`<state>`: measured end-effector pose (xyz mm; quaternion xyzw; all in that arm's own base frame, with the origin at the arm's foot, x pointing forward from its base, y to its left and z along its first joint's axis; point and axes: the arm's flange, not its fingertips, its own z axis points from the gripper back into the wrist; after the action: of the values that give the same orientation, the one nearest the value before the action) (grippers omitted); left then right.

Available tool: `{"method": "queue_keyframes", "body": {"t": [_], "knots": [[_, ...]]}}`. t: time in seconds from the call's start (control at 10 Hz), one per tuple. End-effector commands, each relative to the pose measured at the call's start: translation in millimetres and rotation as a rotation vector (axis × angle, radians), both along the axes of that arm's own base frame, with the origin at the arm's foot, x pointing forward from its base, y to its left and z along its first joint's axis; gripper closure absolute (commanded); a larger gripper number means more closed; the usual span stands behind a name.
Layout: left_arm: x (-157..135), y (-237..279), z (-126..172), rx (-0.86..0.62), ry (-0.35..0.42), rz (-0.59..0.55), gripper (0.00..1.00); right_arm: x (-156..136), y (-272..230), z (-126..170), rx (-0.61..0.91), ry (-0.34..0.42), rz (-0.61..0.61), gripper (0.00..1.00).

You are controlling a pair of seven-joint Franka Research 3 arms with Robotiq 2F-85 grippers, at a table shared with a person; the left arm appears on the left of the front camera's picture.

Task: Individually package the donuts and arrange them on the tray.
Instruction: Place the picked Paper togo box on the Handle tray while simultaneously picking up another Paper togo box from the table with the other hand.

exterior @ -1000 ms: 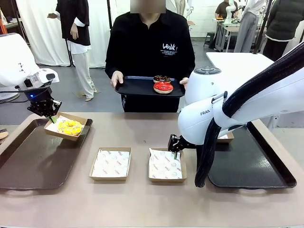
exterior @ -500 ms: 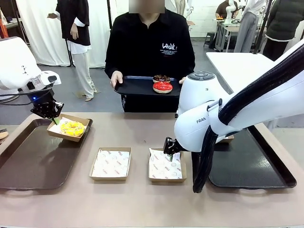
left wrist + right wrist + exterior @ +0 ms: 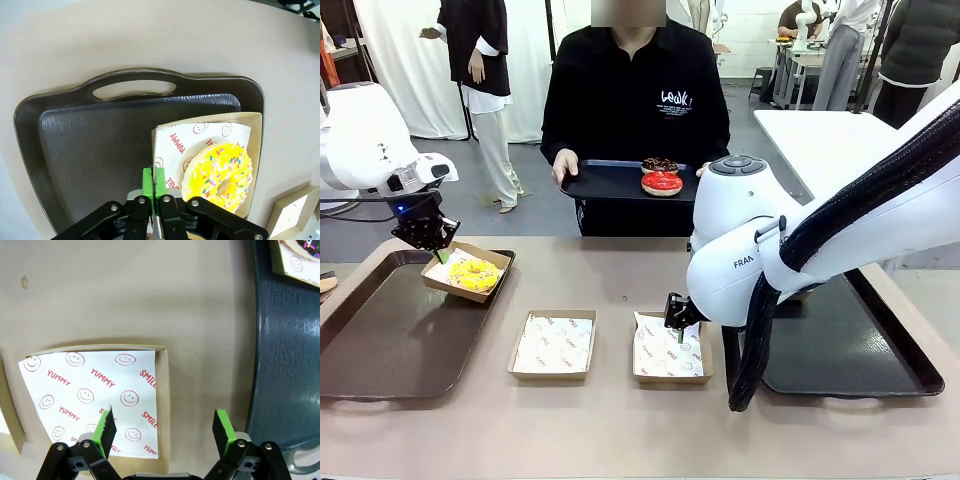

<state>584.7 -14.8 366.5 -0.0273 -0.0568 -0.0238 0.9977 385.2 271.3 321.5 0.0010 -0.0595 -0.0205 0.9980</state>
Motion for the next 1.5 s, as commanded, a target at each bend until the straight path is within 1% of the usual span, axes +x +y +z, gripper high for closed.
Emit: {"method": "queue_keyframes", "body": {"t": [0.0,0.2,0.7,0.9,1.0,1.1,1.2,1.3,1.4], "knots": [[8.5,-3.5,2.3,0.043,0.022,-0.012,0.99,-1.8,6.7,-7.1,-0.018,-0.028,-0.024,0.0],[10.4,-4.5,1.7,0.044,0.025,-0.005,0.99,-1.6,6.5,-7.0,-0.017,-0.029,-0.027,0.0],[12.8,-5.3,-0.7,0.063,0.026,0.125,0.99,-1.2,4.5,-7.7,-0.015,-0.028,-0.038,0.0],[12.7,-5.1,-1.4,0.072,0.033,0.155,0.99,-0.2,2.7,-8.2,-0.006,-0.03,-0.034,0.0],[12.6,-5.7,-2.4,0.073,0.042,0.16,0.99,-1.1,2.0,-7.8,-0.007,-0.041,-0.015,0.48],[13.0,-6.5,-3.2,0.077,0.053,0.171,0.99,-0.8,1.6,-7.8,-0.007,-0.04,-0.015,0.58],[13.4,-7.3,-3.7,0.077,0.052,0.173,0.99,-0.4,1.2,-8.2,-0.003,-0.039,-0.017,1.0],[13.5,-7.6,-4.2,0.077,0.054,0.167,0.51,0.0,0.8,-8.5,-0.001,-0.037,-0.019,1.0],[13.3,-7.2,-4.3,0.078,0.056,0.167,0.47,-0.3,0.4,-8.2,0.001,-0.036,-0.02,1.0]]}}
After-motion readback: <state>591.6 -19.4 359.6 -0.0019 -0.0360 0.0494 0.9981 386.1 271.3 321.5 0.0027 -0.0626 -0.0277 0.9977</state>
